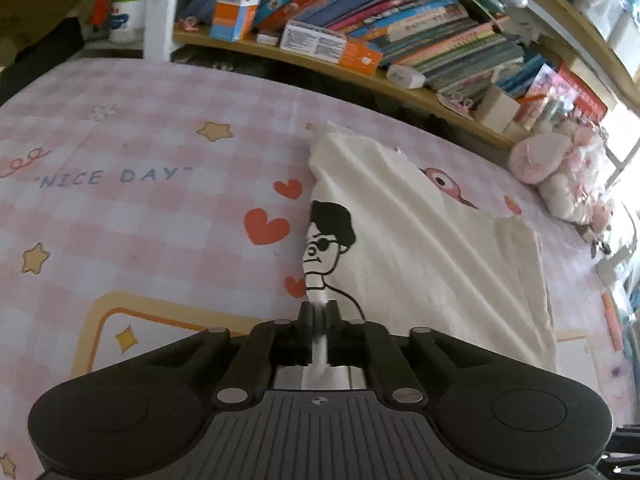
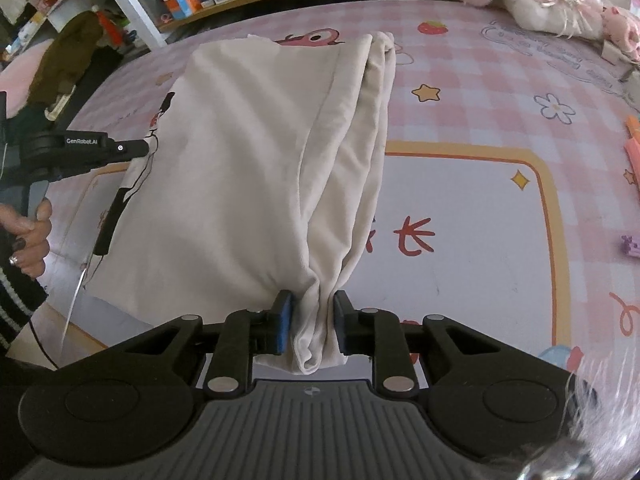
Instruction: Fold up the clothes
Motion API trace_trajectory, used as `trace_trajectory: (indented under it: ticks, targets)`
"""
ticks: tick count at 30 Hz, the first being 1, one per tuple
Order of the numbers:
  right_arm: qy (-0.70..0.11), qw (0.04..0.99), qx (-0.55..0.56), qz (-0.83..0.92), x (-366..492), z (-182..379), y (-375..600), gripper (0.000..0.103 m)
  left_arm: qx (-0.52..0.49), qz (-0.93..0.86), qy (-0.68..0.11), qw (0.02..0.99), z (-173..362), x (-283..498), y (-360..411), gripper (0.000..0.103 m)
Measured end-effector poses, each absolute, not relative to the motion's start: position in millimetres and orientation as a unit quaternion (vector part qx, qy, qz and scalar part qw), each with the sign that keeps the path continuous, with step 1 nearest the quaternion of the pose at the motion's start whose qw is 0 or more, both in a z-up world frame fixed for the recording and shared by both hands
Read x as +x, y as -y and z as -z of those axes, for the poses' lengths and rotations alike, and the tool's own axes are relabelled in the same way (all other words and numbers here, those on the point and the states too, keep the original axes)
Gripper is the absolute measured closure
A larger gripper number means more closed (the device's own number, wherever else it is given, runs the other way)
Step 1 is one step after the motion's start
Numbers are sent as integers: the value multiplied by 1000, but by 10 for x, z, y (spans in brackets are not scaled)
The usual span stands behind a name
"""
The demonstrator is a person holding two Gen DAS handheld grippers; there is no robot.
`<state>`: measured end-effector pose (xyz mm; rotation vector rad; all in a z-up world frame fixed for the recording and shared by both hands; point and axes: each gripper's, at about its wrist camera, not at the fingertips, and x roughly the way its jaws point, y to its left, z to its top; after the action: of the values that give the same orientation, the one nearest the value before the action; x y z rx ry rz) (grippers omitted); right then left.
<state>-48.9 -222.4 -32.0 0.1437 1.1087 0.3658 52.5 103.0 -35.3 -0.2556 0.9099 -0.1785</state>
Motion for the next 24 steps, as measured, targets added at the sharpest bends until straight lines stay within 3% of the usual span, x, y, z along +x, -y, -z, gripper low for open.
trace_trajectory:
  ticks: [5,10,12,20,22,24]
  targets:
    - [-521,831,69,-183,-480,328,2264,82,-135,71,-442,884,276,341,-1141,88]
    - [-521,830,78,-186,-483,331,2286,82,-122,64,-457,879,252,11,-1153,62]
    - [-523,828,89,-183,-482,332,2312,79,-118,59,-464,876,257,-117,-1144,57]
    - [-540,811,147,-172,-516,338,2496,73,-133,55,-487,862,331,-419,-1112,55]
    - [-542,809,156,-166,-533,338,2522,73,-132,57,-487,862,343,-458,-1097,39]
    - [-543,808,163,-160,-551,337,2536,71,-131,55,-488,861,348,-475,-1090,31]
